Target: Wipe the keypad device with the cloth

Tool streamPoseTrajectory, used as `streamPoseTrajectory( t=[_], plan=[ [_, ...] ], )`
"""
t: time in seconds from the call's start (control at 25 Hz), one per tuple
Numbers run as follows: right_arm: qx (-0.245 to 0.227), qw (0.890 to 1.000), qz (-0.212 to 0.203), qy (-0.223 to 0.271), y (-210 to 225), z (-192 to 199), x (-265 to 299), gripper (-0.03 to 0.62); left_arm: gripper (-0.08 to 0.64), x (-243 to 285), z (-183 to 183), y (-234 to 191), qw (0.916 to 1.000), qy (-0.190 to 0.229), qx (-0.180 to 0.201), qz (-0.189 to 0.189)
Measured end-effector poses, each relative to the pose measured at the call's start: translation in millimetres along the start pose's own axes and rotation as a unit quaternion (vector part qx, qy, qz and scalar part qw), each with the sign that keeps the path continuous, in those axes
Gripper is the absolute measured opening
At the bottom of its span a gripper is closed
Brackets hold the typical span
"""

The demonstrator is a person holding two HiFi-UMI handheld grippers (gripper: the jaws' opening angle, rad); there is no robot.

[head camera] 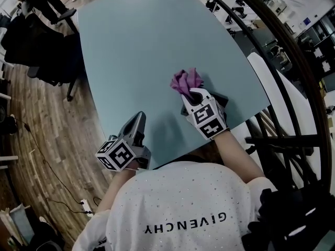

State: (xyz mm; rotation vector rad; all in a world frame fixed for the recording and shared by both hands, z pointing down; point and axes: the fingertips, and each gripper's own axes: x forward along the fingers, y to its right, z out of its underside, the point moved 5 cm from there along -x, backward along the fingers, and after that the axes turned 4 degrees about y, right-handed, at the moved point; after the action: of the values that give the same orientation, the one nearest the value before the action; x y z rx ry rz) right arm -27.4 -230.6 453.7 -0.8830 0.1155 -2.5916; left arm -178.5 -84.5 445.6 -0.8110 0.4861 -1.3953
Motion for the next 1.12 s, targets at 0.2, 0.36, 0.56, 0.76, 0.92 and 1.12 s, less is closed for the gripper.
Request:
streamPoseTrajectory(
  t=[0.2, 0.36, 0.56, 0.76, 0.92, 1.12],
  plan=[
    [0.005, 1.000, -0.019, -0.022, -13, 11, 2, 0.028, 0.000, -4, 5, -1, 1.0000, -0.002, -0.004, -0.001],
    [0.013, 0.998, -0.047, -0.051, -26, 23, 6, 0.028, 0.000, -2, 6, 1, 1.0000, 0.000, -0.003, 0.002],
    [0.018, 0.994, -0.068, -0.080, -47, 33, 10, 0.028, 0.000, -7, 5, 3, 1.0000, -0.003, 0.000, 0.008],
    [0.040, 0.991, -0.084, -0.097, -64, 43, 11, 0.028, 0.000, -10, 2, 6, 0.9998, -0.005, 0.000, 0.017],
    [0.077, 0.985, -0.103, -0.112, -76, 51, 13, 0.028, 0.000, -9, -7, 8, 0.9997, -0.003, 0.000, 0.026],
    [0.187, 0.969, -0.158, -0.033, -81, 16, -11, 0.026, 0.000, 2, -19, 17, 0.9988, -0.007, 0.013, 0.047]
  ],
)
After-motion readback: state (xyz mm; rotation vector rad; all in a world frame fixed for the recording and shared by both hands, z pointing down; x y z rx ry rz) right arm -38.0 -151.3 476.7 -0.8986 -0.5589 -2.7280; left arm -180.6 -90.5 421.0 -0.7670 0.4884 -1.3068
